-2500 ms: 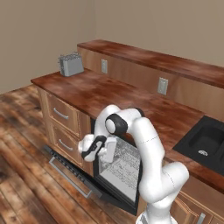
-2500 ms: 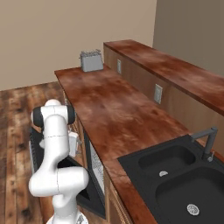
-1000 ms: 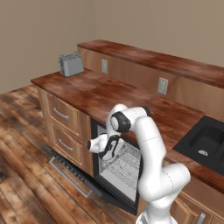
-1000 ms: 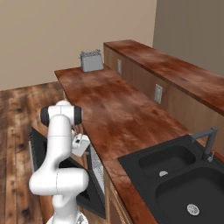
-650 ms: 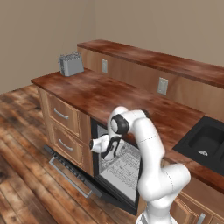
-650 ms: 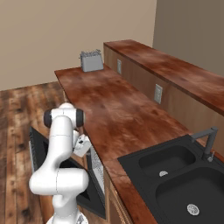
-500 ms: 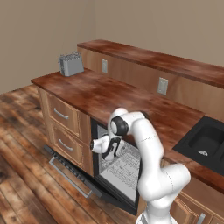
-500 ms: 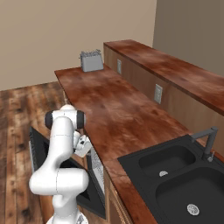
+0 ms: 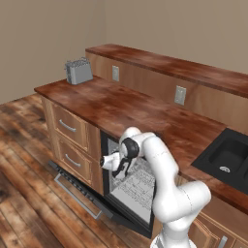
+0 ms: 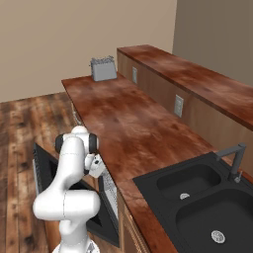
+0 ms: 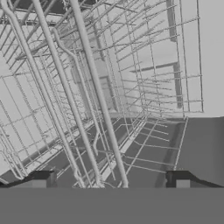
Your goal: Open the dishwasher door and pull out the top rack.
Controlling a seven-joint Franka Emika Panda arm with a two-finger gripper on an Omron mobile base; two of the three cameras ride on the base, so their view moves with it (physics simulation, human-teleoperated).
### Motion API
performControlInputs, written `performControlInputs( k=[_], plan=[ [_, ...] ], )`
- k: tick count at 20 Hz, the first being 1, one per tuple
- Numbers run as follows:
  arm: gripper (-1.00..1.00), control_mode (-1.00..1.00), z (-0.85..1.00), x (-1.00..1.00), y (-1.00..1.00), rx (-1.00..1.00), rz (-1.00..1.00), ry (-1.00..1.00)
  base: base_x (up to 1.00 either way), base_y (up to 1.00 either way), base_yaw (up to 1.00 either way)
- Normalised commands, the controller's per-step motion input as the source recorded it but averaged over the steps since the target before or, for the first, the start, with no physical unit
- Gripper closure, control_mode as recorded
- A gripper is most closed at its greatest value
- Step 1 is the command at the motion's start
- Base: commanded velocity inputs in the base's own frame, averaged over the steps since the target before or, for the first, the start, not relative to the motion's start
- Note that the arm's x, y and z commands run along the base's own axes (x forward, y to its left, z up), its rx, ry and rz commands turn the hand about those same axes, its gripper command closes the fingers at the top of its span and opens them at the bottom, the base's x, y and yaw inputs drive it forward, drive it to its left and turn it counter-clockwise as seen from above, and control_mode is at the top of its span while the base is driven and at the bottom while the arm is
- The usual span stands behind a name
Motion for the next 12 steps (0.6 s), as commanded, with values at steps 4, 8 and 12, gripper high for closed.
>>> performControlInputs(
  k=[4,8,12],
  plan=[
    [-1.00,-1.00,-0.21,0.39,0.00,0.00,0.00,0.00,0.00,0.00,0.00],
    [-1.00,-1.00,-0.22,0.29,0.00,0.00,0.00,0.00,0.00,0.00,0.00],
    [-1.00,-1.00,-0.35,0.22,0.00,0.00,0.00,0.00,0.00,0.00,0.00]
  ],
)
